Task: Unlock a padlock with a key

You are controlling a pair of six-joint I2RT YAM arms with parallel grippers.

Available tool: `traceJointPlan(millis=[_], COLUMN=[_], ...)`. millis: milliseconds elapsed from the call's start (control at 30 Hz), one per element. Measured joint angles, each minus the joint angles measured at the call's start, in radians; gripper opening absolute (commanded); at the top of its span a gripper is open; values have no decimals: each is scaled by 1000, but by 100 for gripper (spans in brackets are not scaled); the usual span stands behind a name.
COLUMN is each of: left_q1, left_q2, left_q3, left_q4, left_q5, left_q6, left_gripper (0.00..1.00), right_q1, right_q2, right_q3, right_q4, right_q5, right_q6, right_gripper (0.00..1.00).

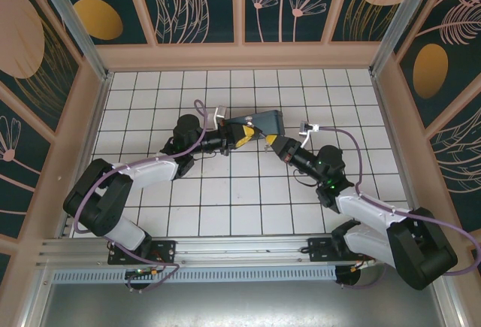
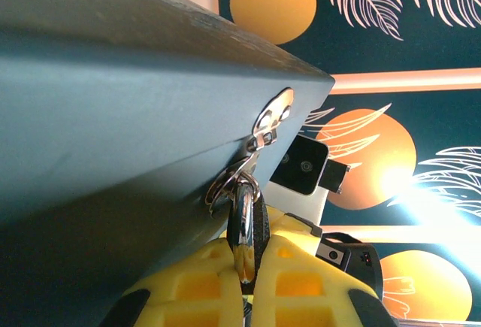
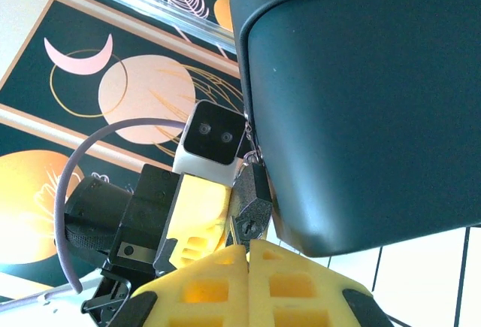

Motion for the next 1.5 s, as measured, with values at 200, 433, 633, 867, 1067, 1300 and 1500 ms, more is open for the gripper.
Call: traceJointPlan(millis=[200,433,633,867,1067,1300,1500], left_q1=[0,0,0,0,0,0,0], left_q2=[0,0,0,-10,-13,-15,-15], left_q3=[0,0,0,-7,-6,-6,-6], left_q4=[1,11,15,45,67,57,51], left_q5=[0,-7,-8,-8,-6,-7,-7], left_q6=[-2,-10,-11,-14,-35,-33,-28], left_gripper=[0,0,0,0,0,0,0], right_q1=[0,0,0,1,8,9,10], right_q2=[-55,-43,-30,-30,-31,-31,-33], right_q3=[-2,-8,-8,-8,-10,-10,-10], right_q4=[-17,-22,-22,-22,-22,-22,-22], right_q5=[17,18,18,18,18,18,17], right_q6=[-1,0,0,1,2,1,1], right_gripper=[0,0,0,0,0,0,0])
